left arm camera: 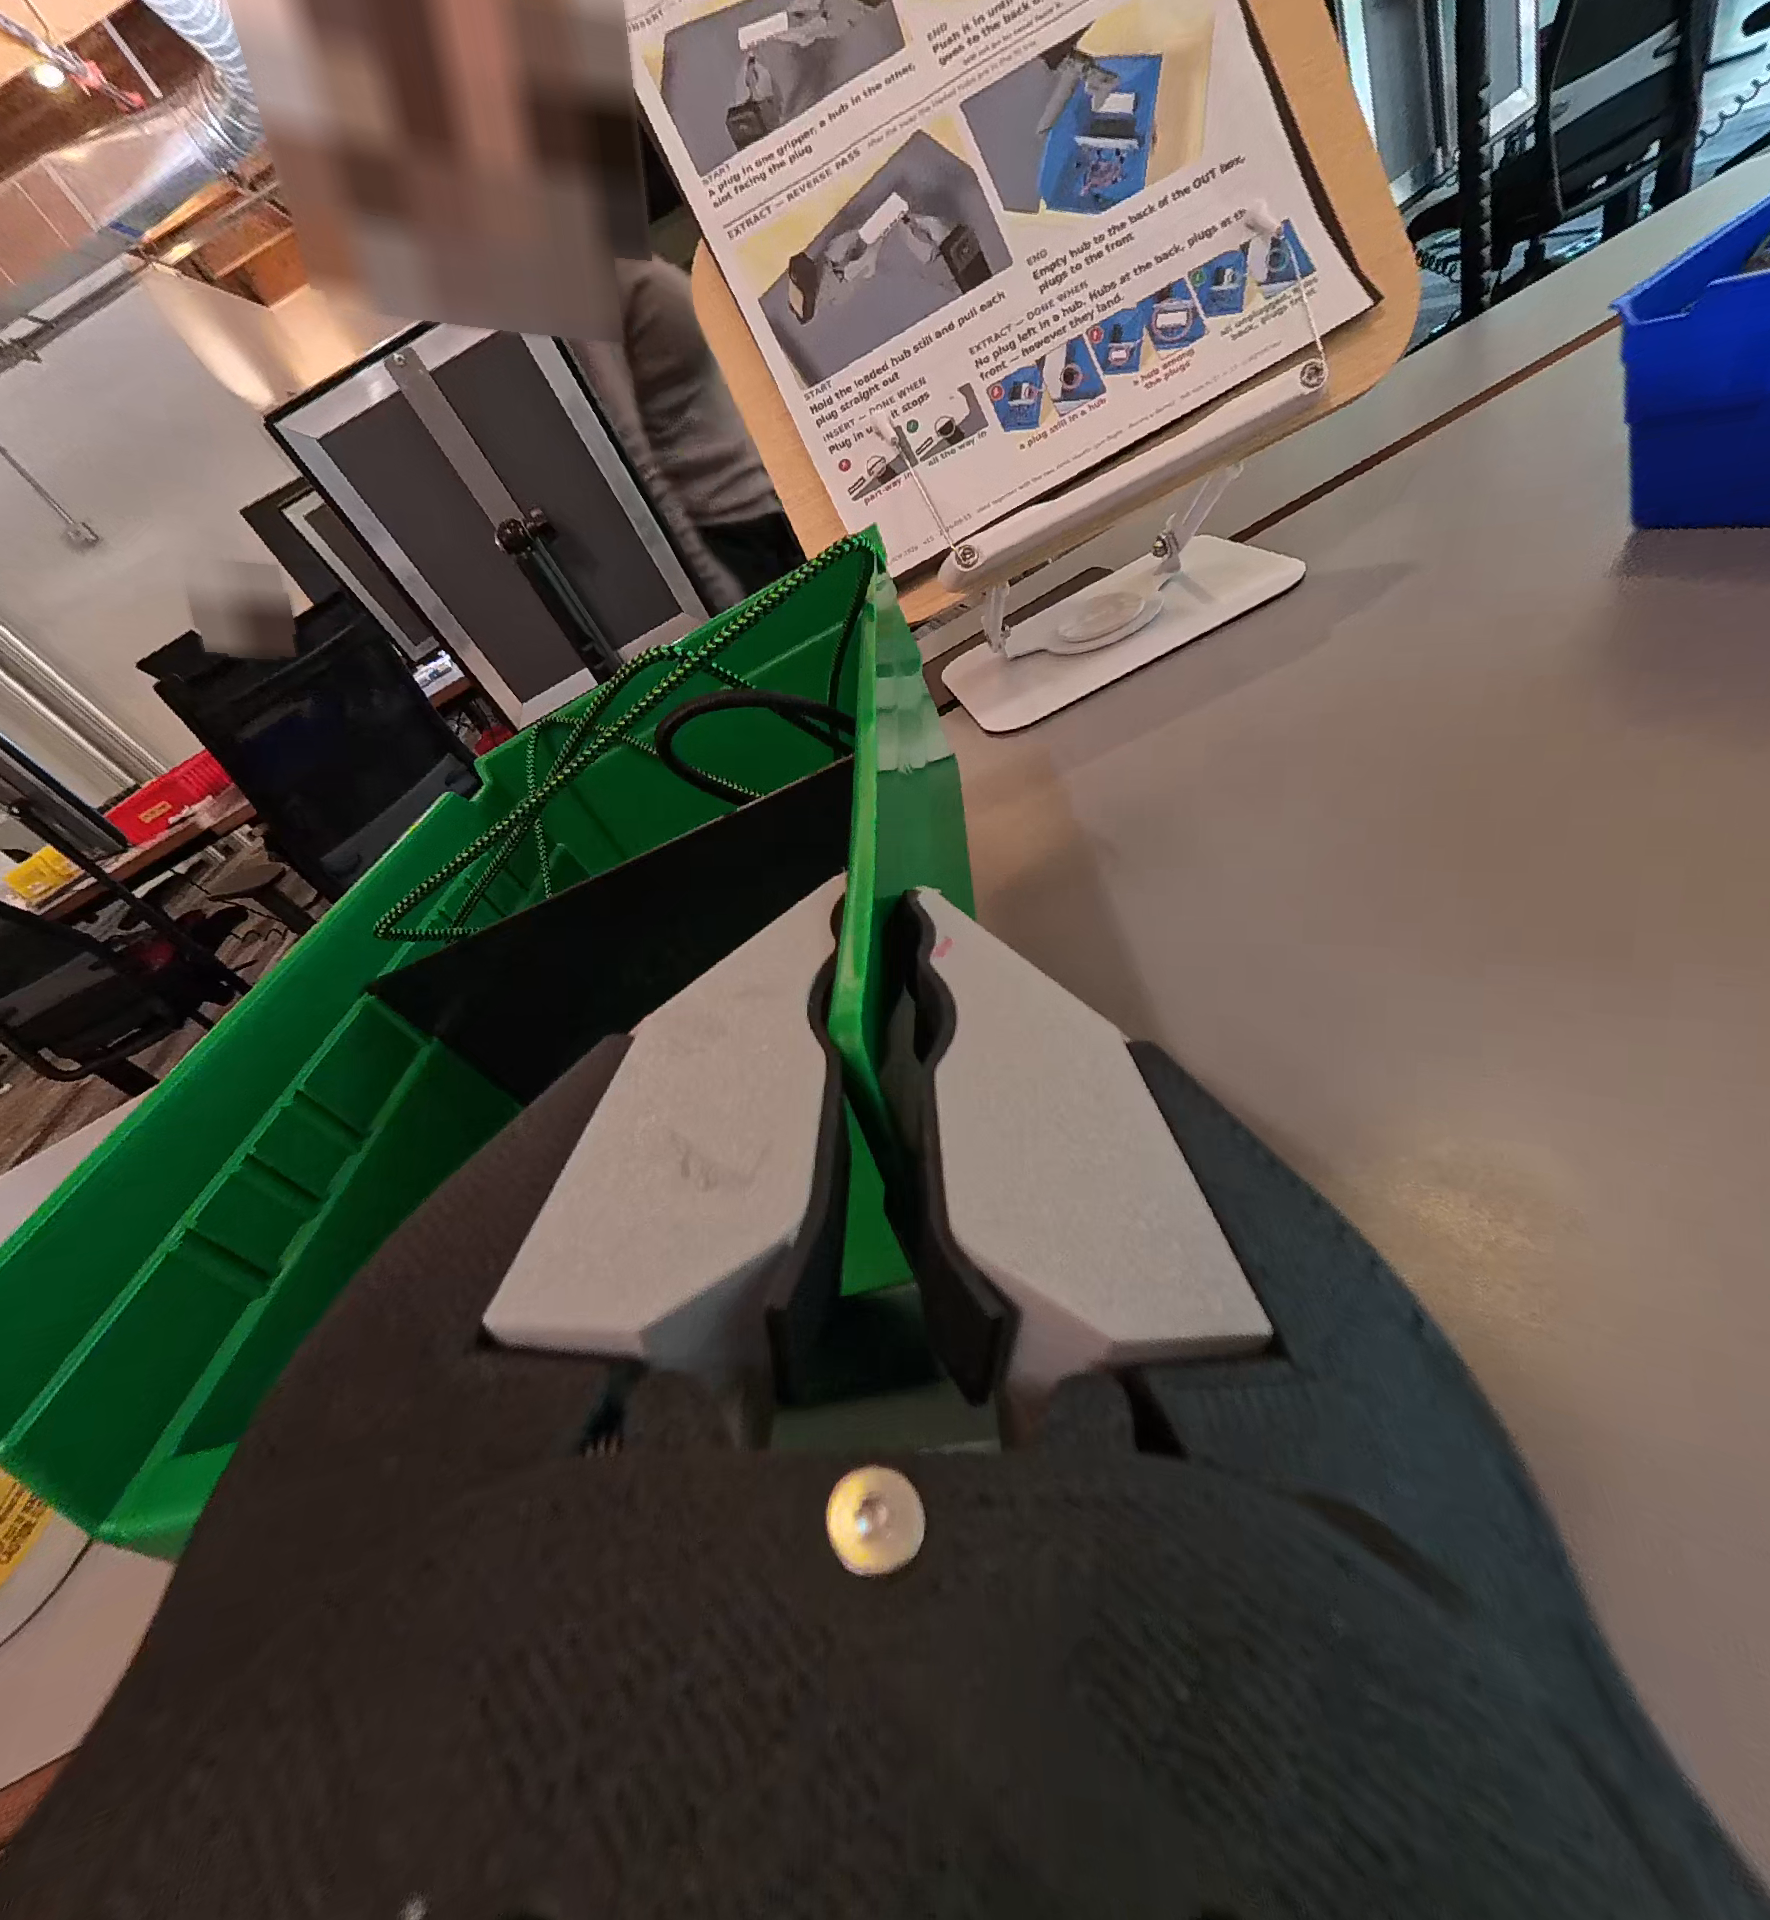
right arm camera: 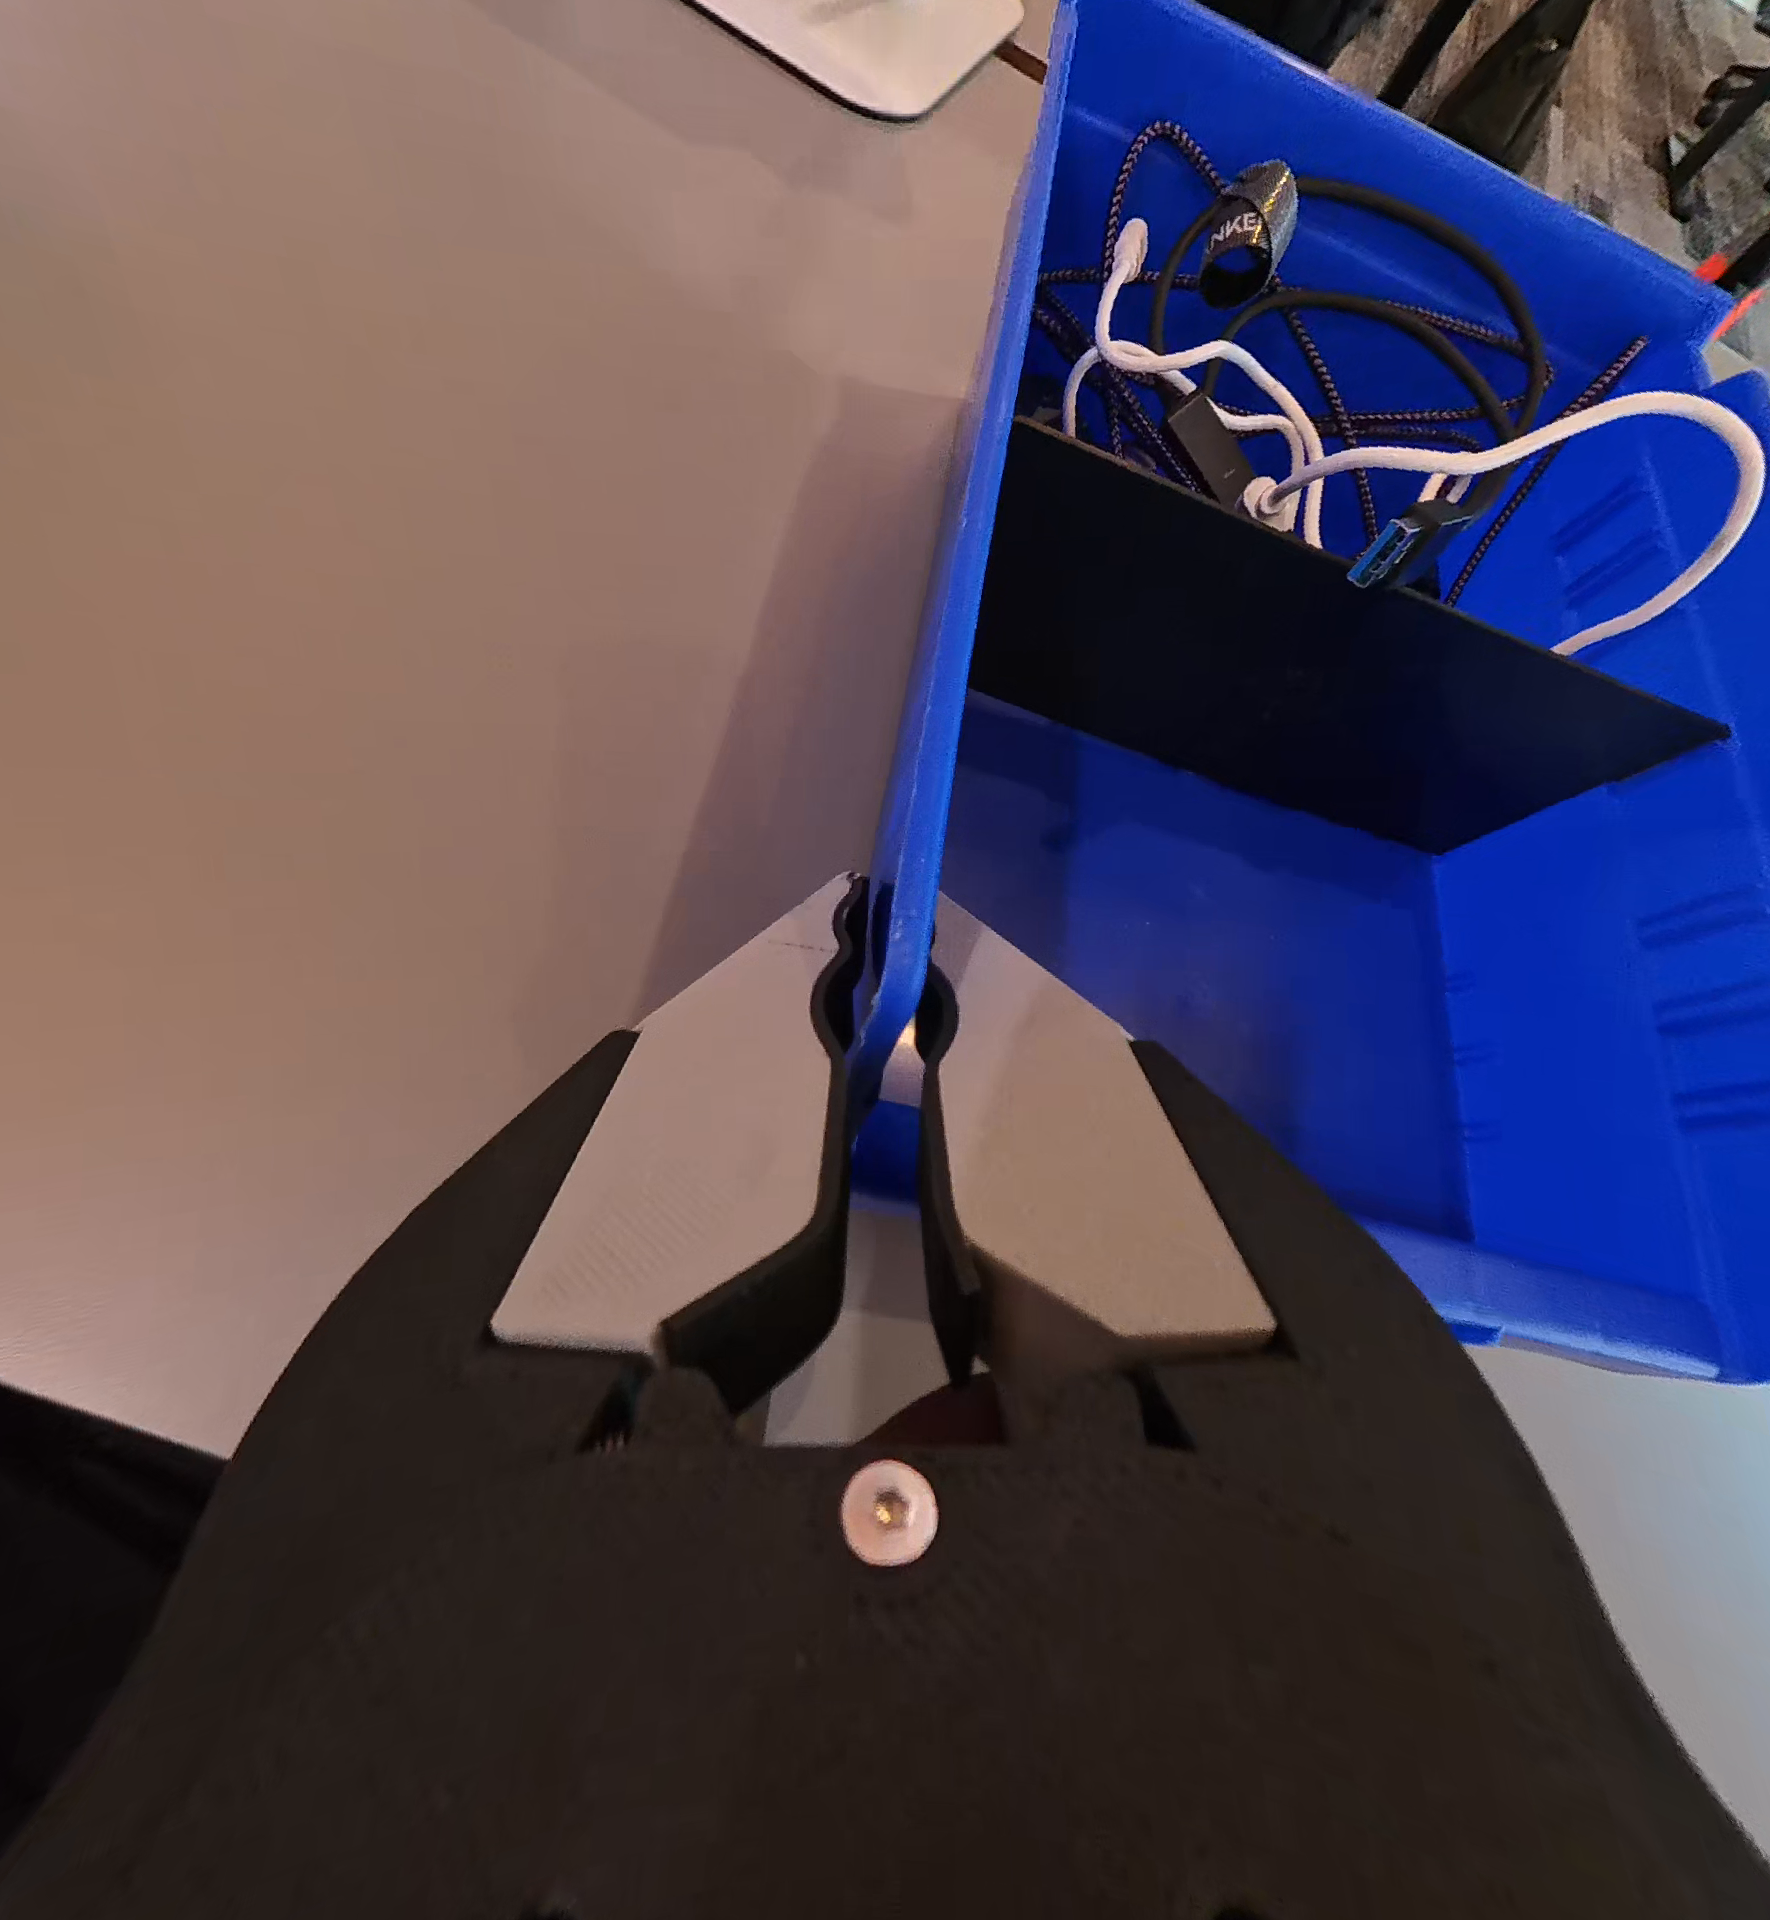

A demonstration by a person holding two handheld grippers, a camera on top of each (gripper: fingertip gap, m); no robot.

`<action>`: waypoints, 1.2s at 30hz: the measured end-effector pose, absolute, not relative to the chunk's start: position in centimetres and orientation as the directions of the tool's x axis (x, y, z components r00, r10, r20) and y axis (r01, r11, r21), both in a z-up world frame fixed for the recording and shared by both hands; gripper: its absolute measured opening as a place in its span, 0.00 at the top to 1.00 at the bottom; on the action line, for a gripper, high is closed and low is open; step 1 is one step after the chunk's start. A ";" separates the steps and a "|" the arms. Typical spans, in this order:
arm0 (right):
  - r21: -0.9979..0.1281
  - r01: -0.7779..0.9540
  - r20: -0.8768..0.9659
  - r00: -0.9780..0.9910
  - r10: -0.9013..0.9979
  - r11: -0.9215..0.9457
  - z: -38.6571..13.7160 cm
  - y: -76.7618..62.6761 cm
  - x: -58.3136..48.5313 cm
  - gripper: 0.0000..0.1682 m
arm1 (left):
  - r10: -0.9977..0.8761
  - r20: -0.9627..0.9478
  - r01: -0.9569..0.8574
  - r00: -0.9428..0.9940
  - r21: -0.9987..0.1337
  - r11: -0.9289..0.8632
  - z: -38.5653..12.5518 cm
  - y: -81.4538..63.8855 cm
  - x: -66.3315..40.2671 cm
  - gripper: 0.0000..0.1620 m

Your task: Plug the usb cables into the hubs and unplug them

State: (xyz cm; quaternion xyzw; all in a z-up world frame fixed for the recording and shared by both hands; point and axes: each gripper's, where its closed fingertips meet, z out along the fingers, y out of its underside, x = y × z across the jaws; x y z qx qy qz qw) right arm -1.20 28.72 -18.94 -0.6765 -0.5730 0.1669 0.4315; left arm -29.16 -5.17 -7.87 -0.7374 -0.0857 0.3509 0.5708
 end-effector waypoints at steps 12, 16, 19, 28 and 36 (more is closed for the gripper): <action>-0.765 0.639 0.265 0.199 0.943 0.080 -19.0 24.7 -3.6 0.96 | 0.532 -0.415 -0.278 0.738 -0.906 -0.320 -7.4 -5.4 -29.0 0.99; -0.770 0.632 0.259 0.185 0.948 0.087 -18.8 23.5 -4.5 0.96 | 0.532 -0.413 -0.277 0.739 -0.907 -0.318 -7.4 -5.4 -29.0 0.99; -0.780 0.619 0.258 0.180 0.949 0.094 -18.6 22.7 -5.2 0.97 | 0.532 -0.413 -0.281 0.739 -0.907 -0.314 -7.2 -5.5 -28.9 0.99; -0.783 0.609 0.257 0.130 0.958 0.128 -18.6 19.4 -8.0 0.97 | 0.538 -0.419 -0.292 0.732 -0.906 -0.308 -6.6 -5.7 -28.6 0.99; -0.785 0.595 0.241 0.039 0.970 0.171 -18.7 14.0 -12.6 0.94 | 0.546 -0.418 -0.304 0.726 -0.907 -0.291 -5.7 -6.1 -28.3 0.99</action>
